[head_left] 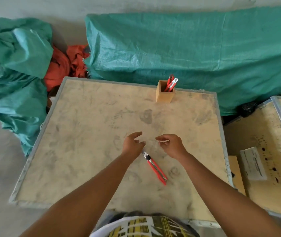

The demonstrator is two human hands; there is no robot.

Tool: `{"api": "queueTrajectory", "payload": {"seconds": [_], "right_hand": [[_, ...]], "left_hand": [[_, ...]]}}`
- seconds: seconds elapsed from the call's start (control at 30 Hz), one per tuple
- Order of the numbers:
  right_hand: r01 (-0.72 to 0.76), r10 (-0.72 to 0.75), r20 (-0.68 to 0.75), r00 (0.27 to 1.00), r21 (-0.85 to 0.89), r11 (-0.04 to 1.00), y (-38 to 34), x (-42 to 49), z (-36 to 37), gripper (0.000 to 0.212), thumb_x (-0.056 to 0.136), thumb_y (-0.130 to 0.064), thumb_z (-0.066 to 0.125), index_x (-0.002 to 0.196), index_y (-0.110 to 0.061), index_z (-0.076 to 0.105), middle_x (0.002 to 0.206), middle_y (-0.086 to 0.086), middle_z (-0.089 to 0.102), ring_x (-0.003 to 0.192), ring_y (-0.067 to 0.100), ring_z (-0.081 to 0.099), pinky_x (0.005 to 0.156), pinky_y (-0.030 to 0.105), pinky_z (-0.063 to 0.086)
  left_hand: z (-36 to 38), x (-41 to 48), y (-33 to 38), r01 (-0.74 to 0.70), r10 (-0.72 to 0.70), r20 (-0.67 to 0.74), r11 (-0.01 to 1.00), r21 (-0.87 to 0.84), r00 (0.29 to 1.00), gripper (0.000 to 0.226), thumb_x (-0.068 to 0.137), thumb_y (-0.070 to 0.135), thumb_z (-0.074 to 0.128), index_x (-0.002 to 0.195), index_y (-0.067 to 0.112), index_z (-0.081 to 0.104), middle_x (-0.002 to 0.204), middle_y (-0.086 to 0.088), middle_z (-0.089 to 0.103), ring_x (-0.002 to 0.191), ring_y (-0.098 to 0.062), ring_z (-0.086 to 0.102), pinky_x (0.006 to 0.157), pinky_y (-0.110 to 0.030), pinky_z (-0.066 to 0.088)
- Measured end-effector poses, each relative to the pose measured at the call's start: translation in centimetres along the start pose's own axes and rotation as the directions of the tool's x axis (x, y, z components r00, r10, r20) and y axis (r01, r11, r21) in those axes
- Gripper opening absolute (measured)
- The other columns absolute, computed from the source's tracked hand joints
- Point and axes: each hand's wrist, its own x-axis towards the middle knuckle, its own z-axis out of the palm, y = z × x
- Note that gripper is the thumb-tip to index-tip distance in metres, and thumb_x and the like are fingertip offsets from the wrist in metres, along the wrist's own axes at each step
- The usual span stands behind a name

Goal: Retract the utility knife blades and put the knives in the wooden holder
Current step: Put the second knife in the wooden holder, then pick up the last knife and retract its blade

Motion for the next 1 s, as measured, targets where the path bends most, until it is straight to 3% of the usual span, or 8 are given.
{"api": "queueTrajectory", "payload": {"seconds": [0.13,0.33,0.47,0.53,0.6,0.67,0.83,1.0], "right_hand": [[0.041,-0.012,0.203,0.979,-0.140,0.989,1.1,-2.2,2.2,0.037,0.088,0.006,0.063,0.116,-0.015,0.076,0.118,0.004,0.075,0.107,0.014,0.069,0.097,0.026,0.054],[0.192,-0.051,0.474,0.879,-0.254,0.948,1.9,-3.0,4.2,0.049,0.094,0.004,0.056,0.137,-0.018,0.063,0.136,0.005,0.066,0.124,0.020,0.064,0.109,0.027,0.046],[0.267,-0.088,0.492,0.866,-0.306,0.914,1.9,-2.4,4.9,0.044,0.093,0.003,0.057,0.131,-0.017,0.068,0.128,0.010,0.070,0.115,0.024,0.067,0.098,0.021,0.045],[0.228,-0.060,0.490,0.870,-0.292,0.929,2.7,-2.4,4.9,0.038,0.090,-0.001,0.063,0.123,-0.020,0.071,0.119,0.009,0.073,0.107,0.025,0.069,0.098,0.034,0.054],[0.167,-0.027,0.464,0.885,-0.263,0.950,3.9,-2.9,4.7,0.030,0.088,-0.005,0.068,0.113,-0.021,0.072,0.110,0.007,0.073,0.100,0.026,0.070,0.092,0.045,0.060],[0.114,0.000,0.438,0.899,-0.234,0.966,5.1,-3.6,4.1,0.025,0.086,-0.006,0.071,0.106,-0.022,0.071,0.101,0.004,0.071,0.096,0.026,0.071,0.087,0.046,0.061],[0.065,0.006,0.407,0.913,-0.160,0.985,6.2,-5.1,2.6,0.021,0.087,-0.008,0.074,0.100,-0.024,0.069,0.094,0.000,0.072,0.090,0.022,0.074,0.082,0.044,0.063],[0.077,-0.055,0.353,0.934,-0.049,0.996,4.0,-6.6,-0.1,0.020,0.091,-0.010,0.071,0.107,-0.021,0.068,0.102,0.001,0.071,0.083,0.023,0.077,0.054,0.017,0.053]], "left_hand": [[1.9,-4.4,-5.8,0.103,-0.104,-0.049,0.994,-0.023,0.993,0.047,0.086,0.013,0.071,0.131,0.023,0.062,0.109,-0.012,0.069,0.085,-0.019,0.065,0.067,-0.029,0.055],[6.5,-9.1,-9.4,0.168,-0.168,-0.155,0.986,-0.019,0.974,0.057,0.084,0.013,0.074,0.138,0.012,0.054,0.132,-0.008,0.063,0.114,-0.020,0.063,0.092,-0.029,0.052],[9.4,-9.9,-9.2,0.134,-0.140,-0.205,0.990,-0.042,0.969,0.042,0.082,-0.004,0.062,0.123,0.005,0.066,0.129,-0.011,0.061,0.096,-0.021,0.066,0.069,-0.018,0.048],[10.9,-9.9,-9.5,0.115,-0.117,-0.256,0.993,-0.023,0.960,0.027,0.075,-0.005,0.058,0.092,0.009,0.075,0.104,-0.011,0.067,0.077,-0.018,0.063,0.060,-0.019,0.044],[12.0,-10.4,-9.7,0.096,-0.111,-0.290,0.993,-0.067,0.951,0.019,0.074,-0.002,0.055,0.074,0.008,0.071,0.081,-0.012,0.066,0.066,-0.016,0.057,0.053,-0.033,0.045],[12.9,-11.0,-9.9,0.071,-0.102,-0.315,0.992,-0.109,0.944,0.018,0.075,0.000,0.054,0.075,0.006,0.071,0.077,-0.014,0.069,0.065,-0.017,0.058,0.059,-0.043,0.052],[13.3,-13.0,-9.0,0.084,-0.133,-0.288,0.981,-0.175,0.948,0.023,0.083,0.008,0.061,0.091,0.026,0.073,0.075,-0.005,0.070,0.066,-0.014,0.058,0.059,-0.030,0.049],[11.8,-15.1,-7.0,0.035,-0.082,-0.201,0.974,-0.225,0.976,0.049,0.085,-0.005,0.052,0.114,0.029,0.073,0.085,-0.012,0.078,0.057,-0.010,0.059,0.055,-0.025,0.050]]}}
